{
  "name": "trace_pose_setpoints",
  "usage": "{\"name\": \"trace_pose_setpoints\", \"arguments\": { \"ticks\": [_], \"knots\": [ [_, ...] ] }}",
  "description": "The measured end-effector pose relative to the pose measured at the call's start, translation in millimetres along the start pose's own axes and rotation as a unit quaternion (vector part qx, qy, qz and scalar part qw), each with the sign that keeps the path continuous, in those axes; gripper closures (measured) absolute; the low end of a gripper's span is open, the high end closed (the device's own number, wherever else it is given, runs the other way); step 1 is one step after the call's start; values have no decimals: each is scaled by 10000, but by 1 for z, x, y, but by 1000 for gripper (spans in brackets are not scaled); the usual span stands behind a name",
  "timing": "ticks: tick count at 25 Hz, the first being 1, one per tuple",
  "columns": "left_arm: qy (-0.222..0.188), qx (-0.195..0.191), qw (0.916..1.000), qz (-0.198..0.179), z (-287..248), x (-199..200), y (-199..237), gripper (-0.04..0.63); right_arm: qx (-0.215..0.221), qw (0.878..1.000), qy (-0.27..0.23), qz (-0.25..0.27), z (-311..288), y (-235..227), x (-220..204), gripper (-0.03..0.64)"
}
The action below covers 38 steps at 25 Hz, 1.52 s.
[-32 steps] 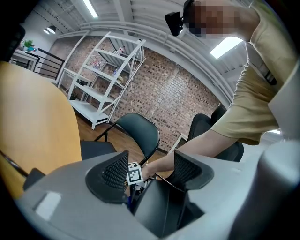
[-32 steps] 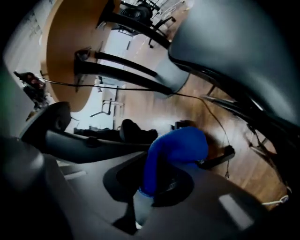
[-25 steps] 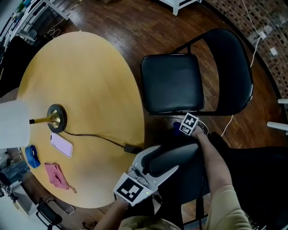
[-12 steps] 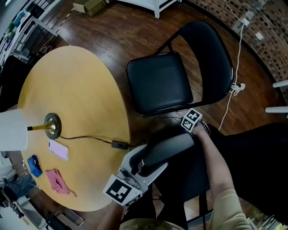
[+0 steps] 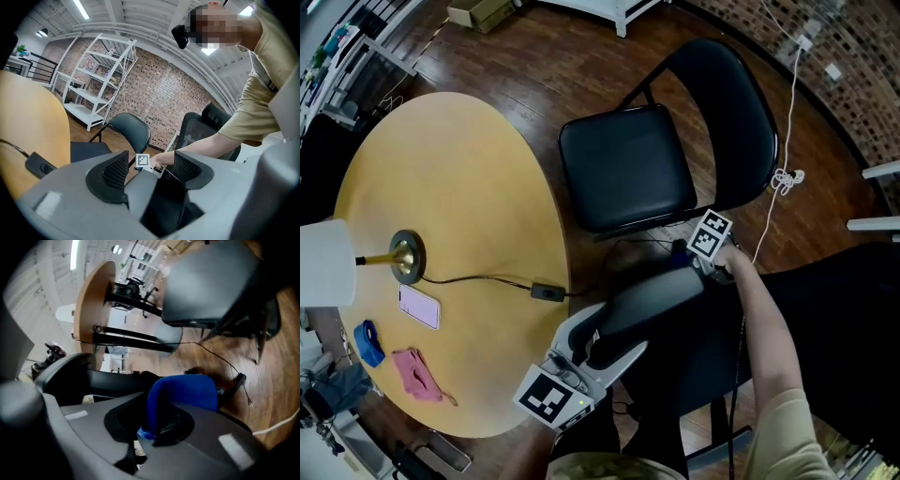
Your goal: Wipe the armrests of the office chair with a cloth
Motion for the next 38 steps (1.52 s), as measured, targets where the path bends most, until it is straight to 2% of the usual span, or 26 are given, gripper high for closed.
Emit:
{"name": "trace_pose_setpoints", "arguments": {
  "ticks": [4,7,9,10,12,14,16,19,21,24,26,28,29,31,34,36,38],
  "knots": [
    [-53,75,10000,-30,6,5,3,299,659,9938,-77,888,18,33,16,604],
    [-121,133,9998,20,12,6,4,299,714,9947,-170,721,26,37,17,604],
    [-211,184,9996,48,16,8,5,299,462,9965,-273,637,33,36,18,600],
    [-265,211,9994,58,18,9,5,299,196,9969,-307,694,39,38,21,600],
    [-352,263,9990,70,23,9,6,299,-430,9937,-166,1019,49,50,33,597],
    [-386,328,9987,66,31,8,7,299,-829,9853,178,1482,51,71,48,595],
    [-441,396,9982,68,42,5,6,299,-950,9777,476,1812,43,96,65,595],
    [-683,463,9964,192,63,3,-1,299,-900,9705,928,2033,15,124,81,594],
    [-840,528,9948,247,78,-1,-11,299,-858,9584,1371,2352,-10,139,87,594],
    [-1031,654,9922,266,103,-13,-27,299,-805,9285,1961,3049,-50,163,92,594],
    [-1174,846,9890,300,124,-25,-35,299,-899,9081,2147,3481,-73,181,97,595],
    [-1349,1092,9840,414,143,-35,-43,299,-1033,8952,2176,3749,-88,195,100,595],
    [-1409,1194,9817,456,153,-40,-46,299,-1085,8942,2122,3789,-93,200,99,595],
    [-1477,1374,9783,473,170,-49,-55,301,-1159,9001,1899,3745,-99,207,95,595],
    [-1636,1658,9716,411,190,-56,-72,301,-1425,9054,1304,3780,-93,220,84,595],
    [-1748,1867,9662,329,202,-60,-88,301,-1808,8991,651,3933,-82,233,68,595],
    [-1754,2076,9621,225,216,-68,-107,301,-2125,8939,-381,3929,-69,249,40,595]
  ]
}}
Point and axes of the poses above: the fingertips, and each gripper's own axes: z backward along the fingers, y to its left, x out of its top, the point moved 10 cm from there along z, backward along the fingers, and after that the axes turned 1 degree about -z, right-handed, at the moved point
